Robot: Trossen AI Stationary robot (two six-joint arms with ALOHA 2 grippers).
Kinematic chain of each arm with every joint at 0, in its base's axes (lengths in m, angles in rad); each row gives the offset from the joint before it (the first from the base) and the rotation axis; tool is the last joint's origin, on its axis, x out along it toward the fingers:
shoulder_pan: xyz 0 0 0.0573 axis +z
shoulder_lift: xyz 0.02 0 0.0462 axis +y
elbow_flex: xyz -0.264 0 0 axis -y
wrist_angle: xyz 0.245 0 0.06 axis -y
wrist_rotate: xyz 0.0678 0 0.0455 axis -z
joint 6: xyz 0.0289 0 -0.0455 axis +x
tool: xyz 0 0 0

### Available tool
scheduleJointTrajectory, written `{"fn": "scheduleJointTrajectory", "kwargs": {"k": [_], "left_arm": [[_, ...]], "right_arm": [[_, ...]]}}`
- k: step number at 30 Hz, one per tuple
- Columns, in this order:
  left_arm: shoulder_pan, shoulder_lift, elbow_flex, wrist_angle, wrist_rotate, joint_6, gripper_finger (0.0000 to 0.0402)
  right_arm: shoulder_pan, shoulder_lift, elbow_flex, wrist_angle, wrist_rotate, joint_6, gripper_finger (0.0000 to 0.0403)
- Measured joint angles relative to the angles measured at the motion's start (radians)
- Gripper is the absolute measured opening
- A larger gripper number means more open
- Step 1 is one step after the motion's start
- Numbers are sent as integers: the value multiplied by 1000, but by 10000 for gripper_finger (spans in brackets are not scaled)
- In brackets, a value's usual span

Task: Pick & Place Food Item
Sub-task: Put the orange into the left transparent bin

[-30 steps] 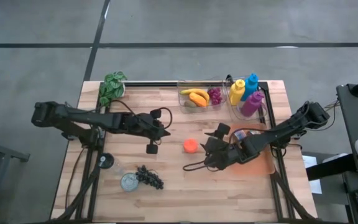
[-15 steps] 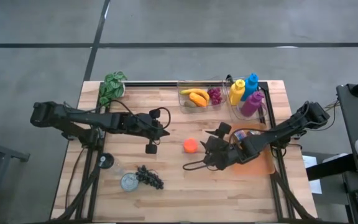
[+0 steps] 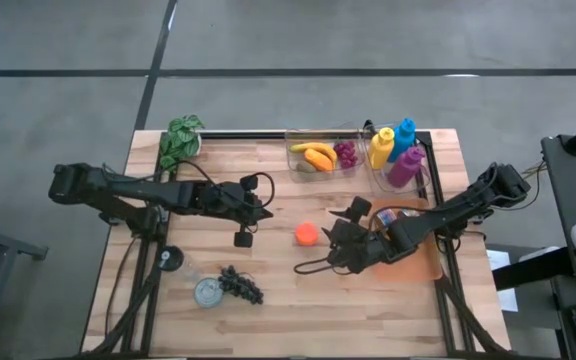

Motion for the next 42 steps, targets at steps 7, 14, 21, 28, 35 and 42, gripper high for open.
{"fn": "scheduleJointTrajectory", "kwargs": {"k": [7,14,21,28,35,42], "left_arm": [[0,0,0,0,0,0,14],[0,0,0,-1,0,0,15],[0,0,0,-1,0,0,15],[0,0,0,-2,0,-1,15],[0,0,0,-2,0,-1,15],[0,0,0,-2,0,-1,15]], "right_arm": [[0,0,1,0,-1,0,233],[-9,0,1,2,-102,0,233],[-31,0,-21,84,-237,-13,233],[-70,0,-56,151,-270,-18,233],[-109,0,-121,327,-340,-81,233],[-114,1,-132,343,-351,-92,235]]}}
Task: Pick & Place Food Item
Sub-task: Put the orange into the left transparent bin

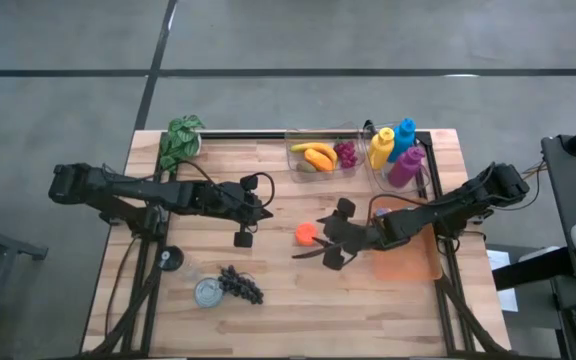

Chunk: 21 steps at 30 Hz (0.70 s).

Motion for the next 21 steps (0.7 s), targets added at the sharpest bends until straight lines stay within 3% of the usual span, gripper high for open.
{"fn": "scheduleJointTrajectory", "kwargs": {"k": [13,21], "left_arm": [[0,0,0,-9,0,0,15],[0,0,0,-17,0,0,15]], "right_arm": [[-24,143,13,44,6,-43,359],[-95,220,41,58,-138,-37,382]]}}
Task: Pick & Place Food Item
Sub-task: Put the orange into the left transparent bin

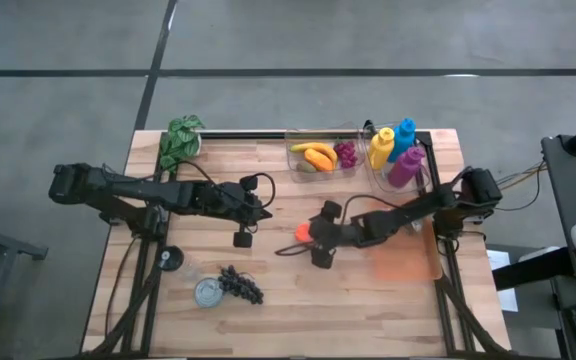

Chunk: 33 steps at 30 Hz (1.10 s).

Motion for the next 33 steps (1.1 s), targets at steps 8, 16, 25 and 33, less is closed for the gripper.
{"fn": "scheduleJointTrajectory", "kwargs": {"k": [8,16,25,33], "left_arm": [[0,0,0,-6,0,0,14],[0,0,0,-7,0,0,15],[0,0,0,-13,0,0,15],[0,0,0,-13,0,0,15]], "right_arm": [[-14,26,-1,14,-12,-25,382],[-33,36,-11,24,-56,-27,383],[-39,92,-10,70,-83,-77,378],[-40,92,-8,72,-88,-81,331]]}}
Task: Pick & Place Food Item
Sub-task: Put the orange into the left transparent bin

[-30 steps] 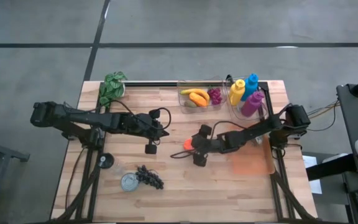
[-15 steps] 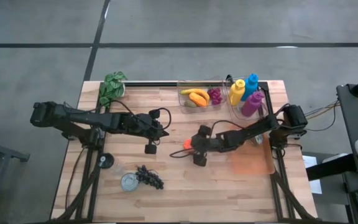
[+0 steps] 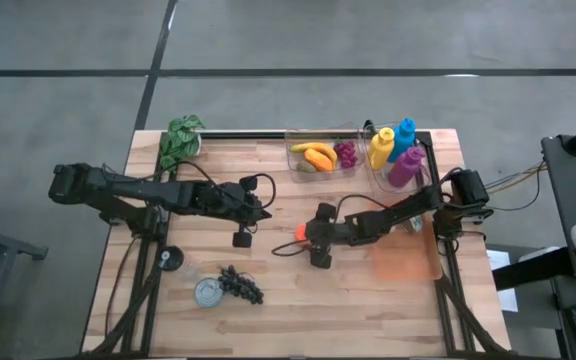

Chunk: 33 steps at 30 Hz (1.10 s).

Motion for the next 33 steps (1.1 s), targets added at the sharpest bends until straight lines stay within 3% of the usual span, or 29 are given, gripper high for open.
{"fn": "scheduleJointTrajectory", "kwargs": {"k": [9,21,26,33], "left_arm": [[0,0,0,0,0,0,15],[0,0,0,0,0,0,15],[0,0,0,-1,0,0,15],[0,0,0,-1,0,0,15]], "right_arm": [[-7,0,-1,0,1,3,283],[-23,-10,13,-1,24,30,281],[-22,-41,23,0,119,36,289],[-27,-125,22,-11,144,56,283]]}}
